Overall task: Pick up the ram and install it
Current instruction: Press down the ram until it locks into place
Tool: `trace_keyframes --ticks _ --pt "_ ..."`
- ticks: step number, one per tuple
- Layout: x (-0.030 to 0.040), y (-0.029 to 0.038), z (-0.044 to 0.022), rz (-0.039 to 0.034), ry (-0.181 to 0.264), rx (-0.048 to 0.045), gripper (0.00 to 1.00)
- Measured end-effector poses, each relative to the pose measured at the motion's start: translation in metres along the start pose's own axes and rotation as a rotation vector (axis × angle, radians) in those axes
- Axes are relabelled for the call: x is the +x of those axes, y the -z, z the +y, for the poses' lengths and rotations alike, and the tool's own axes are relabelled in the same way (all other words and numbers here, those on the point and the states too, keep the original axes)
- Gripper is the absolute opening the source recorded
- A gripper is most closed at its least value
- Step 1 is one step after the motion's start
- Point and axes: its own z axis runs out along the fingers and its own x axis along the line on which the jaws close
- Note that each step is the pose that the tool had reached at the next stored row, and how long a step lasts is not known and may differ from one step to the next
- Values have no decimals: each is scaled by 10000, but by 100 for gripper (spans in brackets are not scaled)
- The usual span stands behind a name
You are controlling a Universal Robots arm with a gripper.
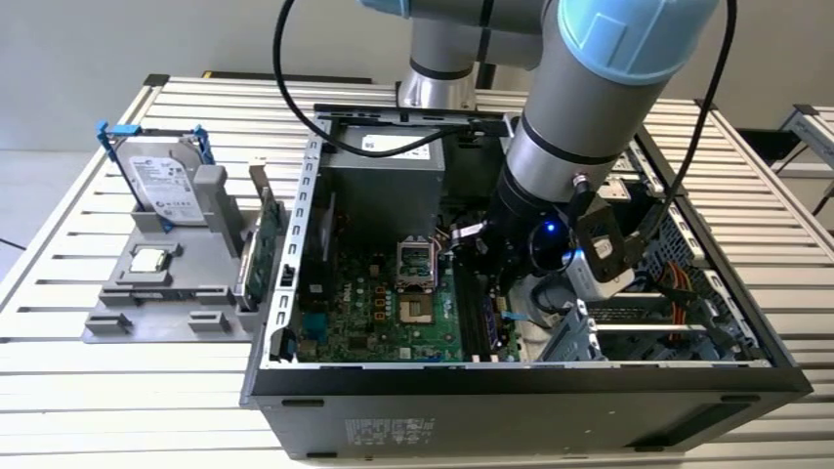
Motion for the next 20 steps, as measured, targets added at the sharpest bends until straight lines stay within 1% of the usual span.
trace_keyframes --ticks 1,2,20 --pt "0 0 0 0 0 0 100" --pt "0 0 0 0 0 0 0" --pt "0 0 -4 0 9 2 0"
